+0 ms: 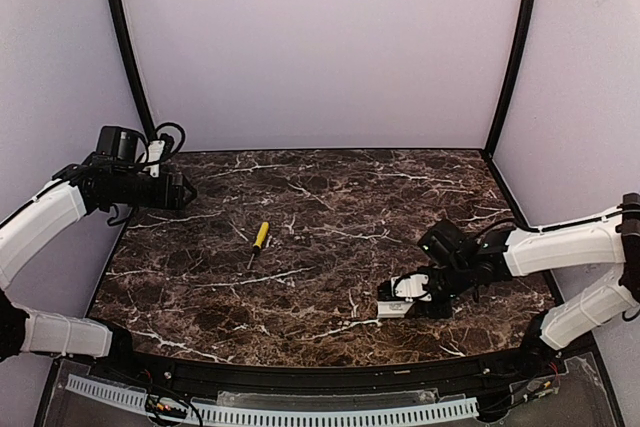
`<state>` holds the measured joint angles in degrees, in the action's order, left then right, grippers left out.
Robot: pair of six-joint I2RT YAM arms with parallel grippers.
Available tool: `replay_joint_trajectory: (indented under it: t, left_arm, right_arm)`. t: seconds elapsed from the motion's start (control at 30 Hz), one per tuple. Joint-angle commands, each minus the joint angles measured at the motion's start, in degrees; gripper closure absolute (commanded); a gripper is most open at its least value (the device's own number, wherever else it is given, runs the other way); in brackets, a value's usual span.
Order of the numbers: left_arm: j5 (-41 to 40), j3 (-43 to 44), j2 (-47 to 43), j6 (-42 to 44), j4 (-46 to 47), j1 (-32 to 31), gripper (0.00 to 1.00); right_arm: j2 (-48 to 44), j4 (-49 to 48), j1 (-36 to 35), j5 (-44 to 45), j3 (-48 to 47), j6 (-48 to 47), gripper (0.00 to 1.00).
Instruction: Unload the batteries from the remote control
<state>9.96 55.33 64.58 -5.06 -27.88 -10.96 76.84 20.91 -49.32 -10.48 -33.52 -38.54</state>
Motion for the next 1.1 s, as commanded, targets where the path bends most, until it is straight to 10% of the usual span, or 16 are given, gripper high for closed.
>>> replay_joint_trajectory:
  t: [0.0,1.07]
  left_arm:
    - [3.86,-1.25,-1.41,1.35,1.17,-1.32,0.20]
    - [24.36,-7.69,1.08,9.82,24.68,-5.06,0.23]
  right_arm:
    - [0.91,-2.73,-0.52,-2.15,-3.85,0.14,0.79]
    - [12.99,-26.52,0.43,-13.79,-18.10,7.50,0.95]
